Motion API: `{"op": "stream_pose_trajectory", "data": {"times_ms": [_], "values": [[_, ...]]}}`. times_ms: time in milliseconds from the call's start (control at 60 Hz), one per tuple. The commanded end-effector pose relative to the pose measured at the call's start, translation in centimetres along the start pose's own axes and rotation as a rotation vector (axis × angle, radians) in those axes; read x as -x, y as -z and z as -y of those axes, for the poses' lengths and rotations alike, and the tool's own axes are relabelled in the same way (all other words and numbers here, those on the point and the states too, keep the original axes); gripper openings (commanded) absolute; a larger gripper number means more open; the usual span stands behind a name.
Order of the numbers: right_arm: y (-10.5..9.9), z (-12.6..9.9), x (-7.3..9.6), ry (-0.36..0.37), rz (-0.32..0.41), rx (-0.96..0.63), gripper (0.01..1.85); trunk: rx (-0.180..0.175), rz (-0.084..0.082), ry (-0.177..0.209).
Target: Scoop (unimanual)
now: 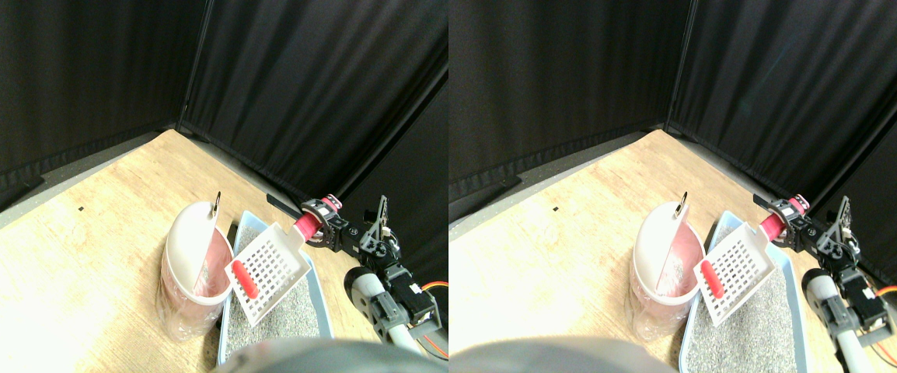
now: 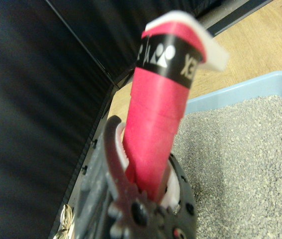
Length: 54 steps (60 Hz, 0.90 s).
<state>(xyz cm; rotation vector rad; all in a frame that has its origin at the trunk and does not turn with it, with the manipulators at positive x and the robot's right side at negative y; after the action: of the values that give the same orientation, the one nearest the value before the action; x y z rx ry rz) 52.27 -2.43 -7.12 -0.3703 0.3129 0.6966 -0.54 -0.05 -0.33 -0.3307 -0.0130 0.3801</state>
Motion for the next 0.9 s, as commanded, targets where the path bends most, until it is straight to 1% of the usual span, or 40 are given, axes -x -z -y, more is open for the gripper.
{"op": "stream_pose_trajectory", "data": {"times_ms": [17, 50, 67, 167, 200, 400, 417, 517, 533, 617, 650, 717, 733, 833, 850, 867, 900], "values": [[-0.8, 0.2, -0.1, -0.003, 0.056, 0.037, 0.05, 0.003, -0.022, -0.014], [-0.8, 0.2, -0.1, 0.002, 0.055, 0.048, 0.05, 0.004, -0.025, -0.011], [-0.8, 0.2, -0.2, -0.001, 0.056, 0.046, 0.05, 0.002, -0.023, -0.010], [-0.8, 0.4, -0.2, -0.008, 0.065, 0.044, 0.08, 0.002, -0.024, -0.010], [-0.9, 0.5, -0.2, 0.018, 0.048, 0.026, 0.05, 0.002, -0.026, -0.007], [-0.9, 1.0, -0.3, 0.018, 0.061, -0.042, 0.05, 0.000, -0.028, -0.004], [-0.8, 1.2, -0.4, 0.014, 0.071, -0.061, 0.05, -0.002, -0.025, 0.000], [-0.7, 1.4, -0.4, 0.023, 0.071, -0.065, 0.05, -0.002, -0.025, 0.000], [-0.7, 1.4, -0.3, 0.025, 0.071, -0.064, 0.05, -0.004, -0.028, 0.003], [-0.7, 1.5, -0.3, 0.031, 0.071, -0.057, 0.05, -0.004, -0.028, 0.003], [-0.7, 1.5, -0.2, 0.032, 0.070, -0.059, 0.05, -0.008, -0.030, 0.010], [-0.7, 1.5, -0.2, 0.026, 0.086, -0.063, 0.05, -0.008, -0.030, 0.010], [-0.7, 1.5, -0.2, 0.025, 0.089, -0.064, 0.05, -0.011, -0.033, 0.017], [-0.5, 1.7, -0.1, 0.019, 0.119, -0.088, 0.05, -0.011, -0.033, 0.017], [-0.3, 1.8, 0.0, 0.009, 0.148, -0.104, 0.05, -0.011, -0.033, 0.017], [-0.2, 1.9, 0.0, 0.000, 0.165, -0.108, 0.05, -0.018, -0.038, 0.031], [-0.2, 1.9, 0.0, -0.004, 0.172, -0.112, 0.05, -0.018, -0.038, 0.031]]}}
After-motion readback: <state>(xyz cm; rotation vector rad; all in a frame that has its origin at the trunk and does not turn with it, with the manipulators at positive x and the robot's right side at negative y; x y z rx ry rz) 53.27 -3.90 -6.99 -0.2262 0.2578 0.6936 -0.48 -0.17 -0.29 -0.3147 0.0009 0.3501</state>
